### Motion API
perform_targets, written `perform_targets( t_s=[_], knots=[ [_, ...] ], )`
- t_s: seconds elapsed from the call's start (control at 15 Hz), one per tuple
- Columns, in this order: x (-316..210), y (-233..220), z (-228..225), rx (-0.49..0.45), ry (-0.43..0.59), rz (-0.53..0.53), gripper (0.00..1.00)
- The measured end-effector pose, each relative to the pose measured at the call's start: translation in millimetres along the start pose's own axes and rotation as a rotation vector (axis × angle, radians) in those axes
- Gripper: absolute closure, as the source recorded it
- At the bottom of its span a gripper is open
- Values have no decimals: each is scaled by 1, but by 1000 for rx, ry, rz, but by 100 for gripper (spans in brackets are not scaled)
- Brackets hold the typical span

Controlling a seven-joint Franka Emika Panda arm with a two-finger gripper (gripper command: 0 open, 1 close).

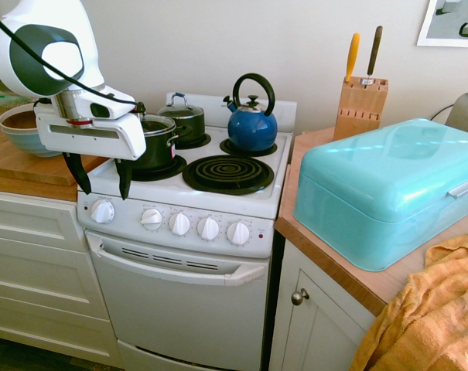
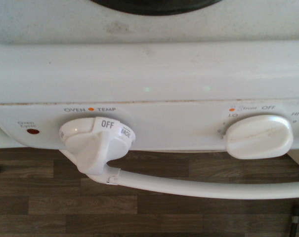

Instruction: Turn off the stove

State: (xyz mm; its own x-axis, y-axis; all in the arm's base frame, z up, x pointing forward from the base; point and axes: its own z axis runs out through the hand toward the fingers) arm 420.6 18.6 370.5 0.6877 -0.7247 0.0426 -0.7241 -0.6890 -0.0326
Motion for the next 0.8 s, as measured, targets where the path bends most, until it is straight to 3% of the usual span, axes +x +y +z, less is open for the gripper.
perform_targets(
  t_s=[0.6,0.67,0.8],
  knots=[
    [23,-3,28,-9,-42,-5,0],
    [26,-7,33,-10,-45,-12,100],
    [31,-12,39,-7,-44,-23,100]
  ],
)
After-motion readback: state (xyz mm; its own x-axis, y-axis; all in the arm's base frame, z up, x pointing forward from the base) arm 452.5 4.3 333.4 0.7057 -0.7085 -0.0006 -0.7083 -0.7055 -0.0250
